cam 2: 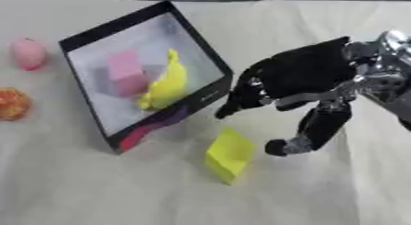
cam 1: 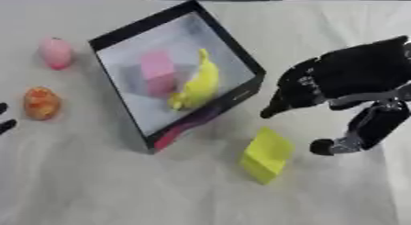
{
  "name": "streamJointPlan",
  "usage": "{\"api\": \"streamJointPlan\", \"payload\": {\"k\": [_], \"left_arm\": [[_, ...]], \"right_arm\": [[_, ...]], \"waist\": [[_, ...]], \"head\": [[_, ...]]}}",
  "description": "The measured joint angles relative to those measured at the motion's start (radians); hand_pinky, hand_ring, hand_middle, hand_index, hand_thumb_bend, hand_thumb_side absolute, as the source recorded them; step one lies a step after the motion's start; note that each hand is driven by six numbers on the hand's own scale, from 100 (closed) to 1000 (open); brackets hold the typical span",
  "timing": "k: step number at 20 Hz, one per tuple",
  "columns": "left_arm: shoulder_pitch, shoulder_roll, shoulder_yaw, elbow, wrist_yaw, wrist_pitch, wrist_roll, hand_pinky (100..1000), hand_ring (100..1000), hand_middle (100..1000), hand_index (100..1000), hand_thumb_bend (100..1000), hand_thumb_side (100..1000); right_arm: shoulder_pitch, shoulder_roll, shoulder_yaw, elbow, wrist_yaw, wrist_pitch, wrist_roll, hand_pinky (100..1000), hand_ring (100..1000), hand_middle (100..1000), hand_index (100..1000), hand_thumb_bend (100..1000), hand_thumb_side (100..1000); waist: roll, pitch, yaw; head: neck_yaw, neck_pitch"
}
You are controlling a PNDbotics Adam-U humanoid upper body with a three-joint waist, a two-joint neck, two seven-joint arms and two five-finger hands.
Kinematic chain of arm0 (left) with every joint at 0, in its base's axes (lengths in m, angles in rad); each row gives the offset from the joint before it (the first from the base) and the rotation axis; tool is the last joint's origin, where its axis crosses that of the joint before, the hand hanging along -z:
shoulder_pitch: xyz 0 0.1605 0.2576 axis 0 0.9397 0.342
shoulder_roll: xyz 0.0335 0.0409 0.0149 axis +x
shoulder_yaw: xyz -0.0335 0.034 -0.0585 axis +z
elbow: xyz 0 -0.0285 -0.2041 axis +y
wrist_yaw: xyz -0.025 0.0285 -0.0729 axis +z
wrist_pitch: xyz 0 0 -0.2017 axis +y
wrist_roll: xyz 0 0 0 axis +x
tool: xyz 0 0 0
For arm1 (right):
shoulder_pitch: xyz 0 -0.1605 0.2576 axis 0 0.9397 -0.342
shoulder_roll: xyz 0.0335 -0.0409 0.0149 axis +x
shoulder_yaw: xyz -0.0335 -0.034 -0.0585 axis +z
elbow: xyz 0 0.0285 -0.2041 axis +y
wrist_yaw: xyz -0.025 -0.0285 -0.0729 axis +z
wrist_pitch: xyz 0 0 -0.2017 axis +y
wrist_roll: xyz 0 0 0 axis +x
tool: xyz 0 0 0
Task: Pick up objects on the table and place them in the box.
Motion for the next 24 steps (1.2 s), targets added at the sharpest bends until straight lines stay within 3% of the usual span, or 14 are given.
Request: {"api": "streamJointPlan", "payload": {"k": [4, 9, 24], "left_arm": [[0.000, 0.000, 0.000, -0.001, 0.000, -0.001, 0.003, 864, 925, 967, 956, 272, 1000], [-0.001, -0.007, 0.000, -0.003, -0.002, -0.001, 0.006, 864, 925, 966, 955, 272, 1000], [-0.011, -0.018, 0.000, -0.006, -0.004, 0.003, 0.007, 865, 925, 966, 954, 265, 1000]], "right_arm": [[0.006, 0.028, 0.015, 0.000, 0.016, 0.023, 0.025, 900, 845, 822, 961, 263, 365], [0.016, 0.054, 0.035, 0.000, 0.050, 0.044, 0.058, 927, 885, 854, 969, 336, 392], [0.036, 0.107, 0.043, 0.000, 0.133, 0.079, 0.093, 936, 897, 852, 963, 430, 364]], "waist": [[0.000, 0.000, 0.000], [0.000, 0.001, 0.004], [0.000, 0.009, 0.021]], "head": [[0.002, 0.000], [0.003, 0.000], [-0.003, -0.004]]}}
